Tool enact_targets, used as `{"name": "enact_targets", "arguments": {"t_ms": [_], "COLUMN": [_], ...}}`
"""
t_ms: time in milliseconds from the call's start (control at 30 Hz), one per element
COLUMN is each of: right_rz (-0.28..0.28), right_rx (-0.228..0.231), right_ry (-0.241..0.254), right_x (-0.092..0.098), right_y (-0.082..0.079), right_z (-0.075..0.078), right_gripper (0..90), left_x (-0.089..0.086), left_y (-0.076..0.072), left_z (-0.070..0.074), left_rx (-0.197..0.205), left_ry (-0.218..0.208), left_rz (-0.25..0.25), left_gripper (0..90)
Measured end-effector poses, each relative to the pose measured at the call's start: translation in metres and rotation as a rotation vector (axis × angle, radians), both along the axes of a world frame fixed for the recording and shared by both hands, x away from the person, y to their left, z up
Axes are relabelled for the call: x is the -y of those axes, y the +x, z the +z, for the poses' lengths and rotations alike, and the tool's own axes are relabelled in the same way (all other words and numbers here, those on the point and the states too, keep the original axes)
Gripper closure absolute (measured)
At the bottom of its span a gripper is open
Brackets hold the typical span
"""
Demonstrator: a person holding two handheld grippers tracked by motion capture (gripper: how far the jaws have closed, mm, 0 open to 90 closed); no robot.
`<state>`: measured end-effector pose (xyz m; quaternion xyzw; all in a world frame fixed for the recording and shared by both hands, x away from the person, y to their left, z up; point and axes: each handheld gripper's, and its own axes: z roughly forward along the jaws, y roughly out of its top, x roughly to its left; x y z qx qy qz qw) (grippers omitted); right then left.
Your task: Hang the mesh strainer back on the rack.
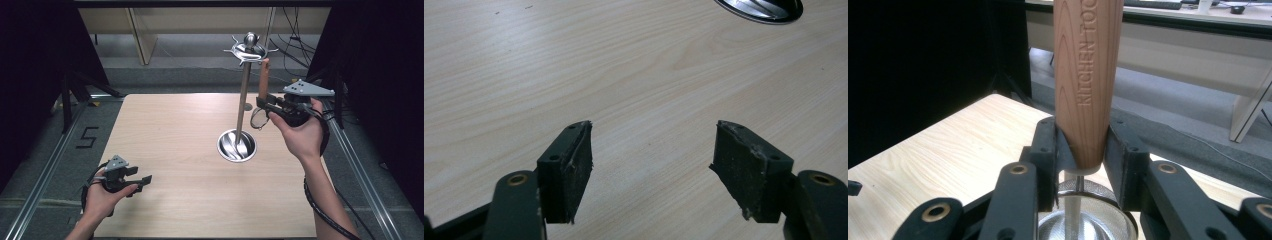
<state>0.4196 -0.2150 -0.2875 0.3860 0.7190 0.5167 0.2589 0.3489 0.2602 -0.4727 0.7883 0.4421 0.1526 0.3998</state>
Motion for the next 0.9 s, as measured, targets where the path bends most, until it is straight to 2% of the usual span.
{"name": "enact_targets", "arguments": {"t_ms": [33, 67, 100, 133, 167, 200, 233, 333, 433, 467, 500, 567, 633, 700, 733, 767, 800, 833, 900], "right_rz": [-0.007, -0.002, -0.005, -0.005, -0.007, -0.008, -0.003, -0.002, -0.010, -0.009, -0.009, -0.024, -0.032, -0.051, -0.051, -0.063, -0.063, -0.062, -0.066], "right_rx": [-0.020, -0.017, 0.007, -0.004, 0.005, 0.014, 0.023, -0.002, -0.003, 0.001, 0.001, 0.003, 0.004, 0.001, 0.019, 0.014, -0.014, 0.008, -0.003], "right_ry": [0.008, 0.011, 0.001, 0.005, 0.003, 0.000, -0.009, 0.002, 0.003, -0.002, -0.002, -0.009, -0.018, -0.027, -0.040, -0.033, -0.032, -0.051, -0.033], "right_x": [-0.001, -0.001, 0.000, -0.001, -0.001, -0.001, 0.000, 0.000, 0.000, 0.002, 0.002, 0.004, 0.010, 0.014, 0.017, 0.018, 0.020, 0.023, 0.023], "right_y": [-0.002, -0.001, 0.000, -0.001, 0.000, 0.000, 0.000, -0.002, -0.004, -0.005, -0.005, -0.008, -0.010, -0.013, -0.013, -0.014, -0.016, -0.015, -0.015], "right_z": [0.000, 0.000, -0.001, -0.001, -0.001, -0.002, -0.001, -0.001, -0.001, -0.002, -0.002, -0.003, -0.005, -0.007, -0.008, -0.010, -0.010, -0.012, -0.015], "right_gripper": [69.1, 69.1, 69.0, 68.8, 68.7, 68.6, 68.5, 67.6, 62.4, 57.2, 57.2, 52.9, 48.6, 46.8, 46.2, 45.6, 45.1, 44.9, 44.6], "left_x": [0.000, 0.000, 0.000, 0.000, 0.000, 0.002, 0.002, 0.002, 0.002, 0.002, 0.002, 0.000, 0.000, 0.001, 0.002, 0.001, 0.001, 0.001, 0.001], "left_y": [0.000, 0.000, 0.000, 0.000, 0.000, -0.001, -0.001, -0.001, -0.001, -0.001, -0.001, -0.001, -0.001, -0.001, -0.001, -0.001, -0.001, -0.001, -0.001], "left_z": [0.000, 0.000, 0.000, 0.000, 0.000, -0.001, 0.000, 0.000, 0.000, 0.000, 0.000, 0.000, 0.001, 0.000, 0.000, 0.000, 0.000, 0.000, 0.000], "left_rx": [0.002, 0.002, 0.004, 0.003, 0.003, 0.007, 0.007, 0.007, 0.010, 0.010, 0.010, 0.010, 0.010, 0.009, 0.010, 0.005, 0.003, 0.001, 0.002], "left_ry": [0.002, 0.000, 0.002, -0.001, -0.001, -0.022, -0.019, -0.021, -0.017, -0.019, -0.019, 0.000, 0.000, -0.012, -0.020, -0.004, -0.009, -0.009, -0.010], "left_rz": [-0.003, -0.001, -0.003, 0.002, 0.002, 0.017, 0.015, 0.014, 0.013, 0.014, 0.014, -0.001, -0.001, 0.007, 0.013, 0.001, 0.002, 0.002, 0.003], "left_gripper": [31.1, 31.1, 31.1, 31.1, 31.1, 31.1, 31.1, 31.1, 31.1, 31.1, 31.1, 31.1, 31.1, 31.1, 31.1, 31.1, 31.1, 31.1, 31.1]}}
